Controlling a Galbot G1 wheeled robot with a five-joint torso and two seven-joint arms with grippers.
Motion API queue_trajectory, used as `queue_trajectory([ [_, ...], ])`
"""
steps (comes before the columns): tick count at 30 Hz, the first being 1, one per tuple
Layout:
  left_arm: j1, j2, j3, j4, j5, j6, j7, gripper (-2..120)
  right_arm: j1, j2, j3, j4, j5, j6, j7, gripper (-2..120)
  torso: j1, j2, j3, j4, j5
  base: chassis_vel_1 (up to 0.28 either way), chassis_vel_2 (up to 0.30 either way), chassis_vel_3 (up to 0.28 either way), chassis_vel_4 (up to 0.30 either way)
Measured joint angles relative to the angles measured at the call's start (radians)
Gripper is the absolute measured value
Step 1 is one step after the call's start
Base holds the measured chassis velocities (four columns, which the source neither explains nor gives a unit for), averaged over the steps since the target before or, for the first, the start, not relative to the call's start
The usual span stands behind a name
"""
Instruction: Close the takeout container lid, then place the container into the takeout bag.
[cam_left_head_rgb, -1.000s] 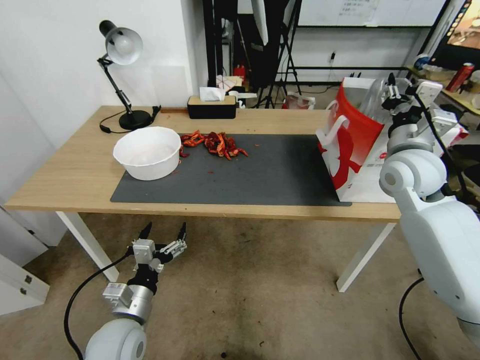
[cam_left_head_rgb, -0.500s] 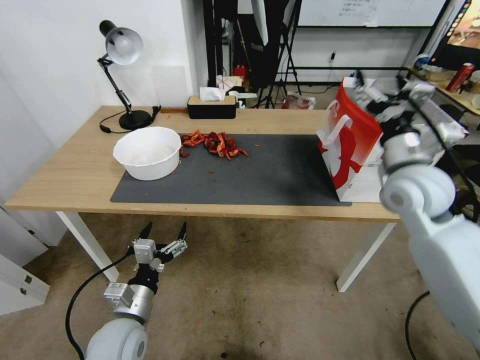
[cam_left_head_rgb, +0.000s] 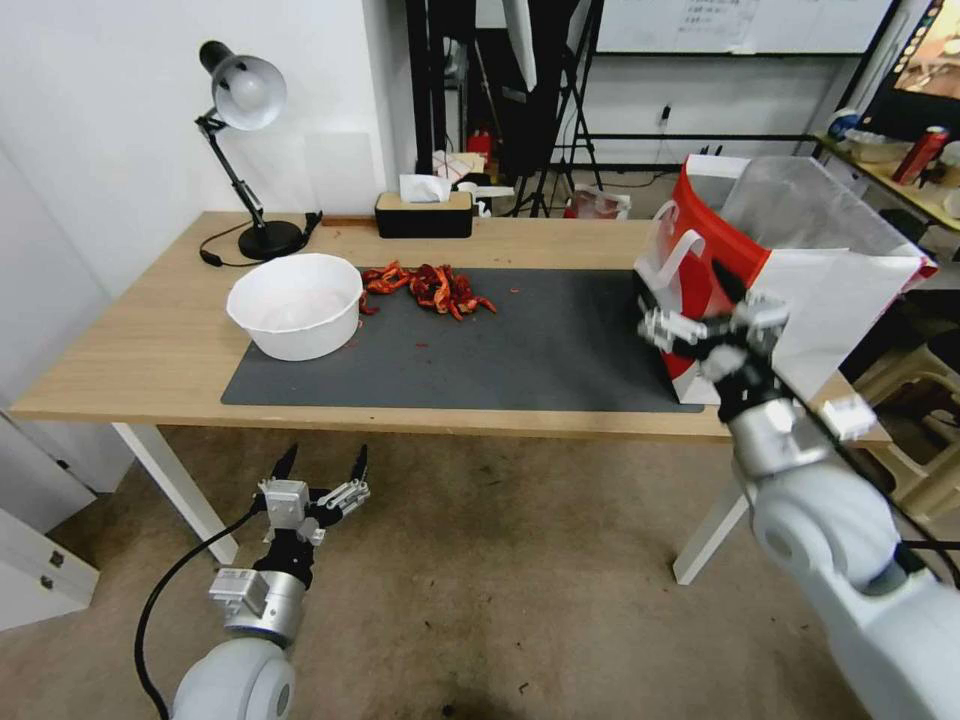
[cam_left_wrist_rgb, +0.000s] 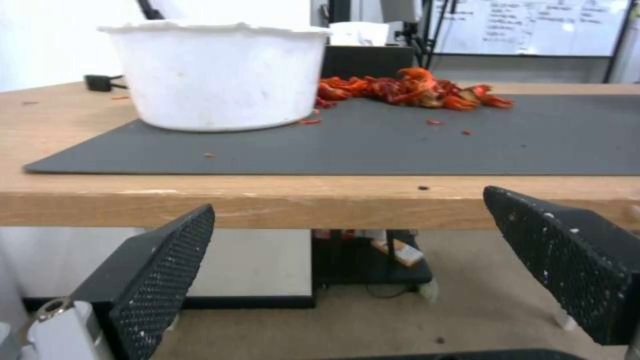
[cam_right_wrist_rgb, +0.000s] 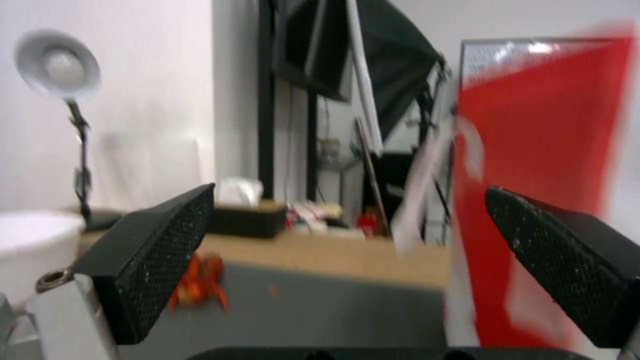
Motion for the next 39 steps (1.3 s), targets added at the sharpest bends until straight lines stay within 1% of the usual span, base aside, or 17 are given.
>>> queue_trajectory([
  [2, 0.001, -0.004, 0.002, 0.002, 0.019, -0.006, -0.016, 100, -0.059, 0.020, 0.012, -0.011, -0.027, 0.029, 0.011, 100, 0.000, 0.000, 0.000, 0.0000, -0.0005, 0.000, 0.000, 0.000, 0.000],
  [3, 0.001, -0.004, 0.002, 0.002, 0.019, -0.006, -0.016, 100, -0.059, 0.020, 0.012, -0.011, -0.027, 0.029, 0.011, 100, 0.000, 0.000, 0.000, 0.0000, -0.0005, 0.000, 0.000, 0.000, 0.000],
  [5, 0.001, -0.009, 0.003, 0.007, 0.039, -0.019, -0.032, 100, -0.113, 0.048, 0.015, -0.030, -0.066, 0.060, 0.034, 100, 0.000, 0.000, 0.000, 0.0001, -0.0002, 0.000, 0.000, 0.000, 0.000],
  [8, 0.002, -0.013, 0.004, 0.008, 0.039, -0.029, -0.042, 100, -0.152, 0.073, 0.014, -0.046, -0.101, 0.082, 0.060, 100, 0.000, 0.000, 0.000, 0.0002, -0.0004, 0.000, 0.000, 0.000, 0.000],
  [11, 0.007, -0.019, 0.004, 0.008, 0.043, -0.041, -0.045, 100, -0.204, 0.102, -0.008, -0.073, -0.138, 0.118, 0.086, 100, 0.000, 0.000, 0.000, 0.0000, -0.0004, 0.000, 0.000, 0.000, 0.000],
  [16, 0.015, -0.027, 0.004, 0.014, 0.057, -0.055, -0.052, 100, -0.243, 0.132, -0.041, -0.114, -0.171, 0.160, 0.107, 100, 0.000, 0.000, 0.000, 0.0002, -0.0004, 0.000, 0.000, 0.000, 0.000],
  [29, 0.025, -0.048, 0.013, 0.038, 0.080, -0.096, -0.047, 100, -0.259, 0.160, -0.096, -0.174, -0.186, 0.204, 0.098, 100, 0.000, 0.000, 0.000, 0.0002, -0.0004, 0.000, 0.000, 0.000, 0.000],
  [39, 0.029, -0.051, 0.013, 0.038, 0.084, -0.098, -0.040, 100, -0.255, 0.160, -0.098, -0.178, -0.184, 0.210, 0.096, 100, 0.000, 0.000, 0.000, 0.0002, -0.0003, 0.000, 0.000, 0.000, 0.000],
])
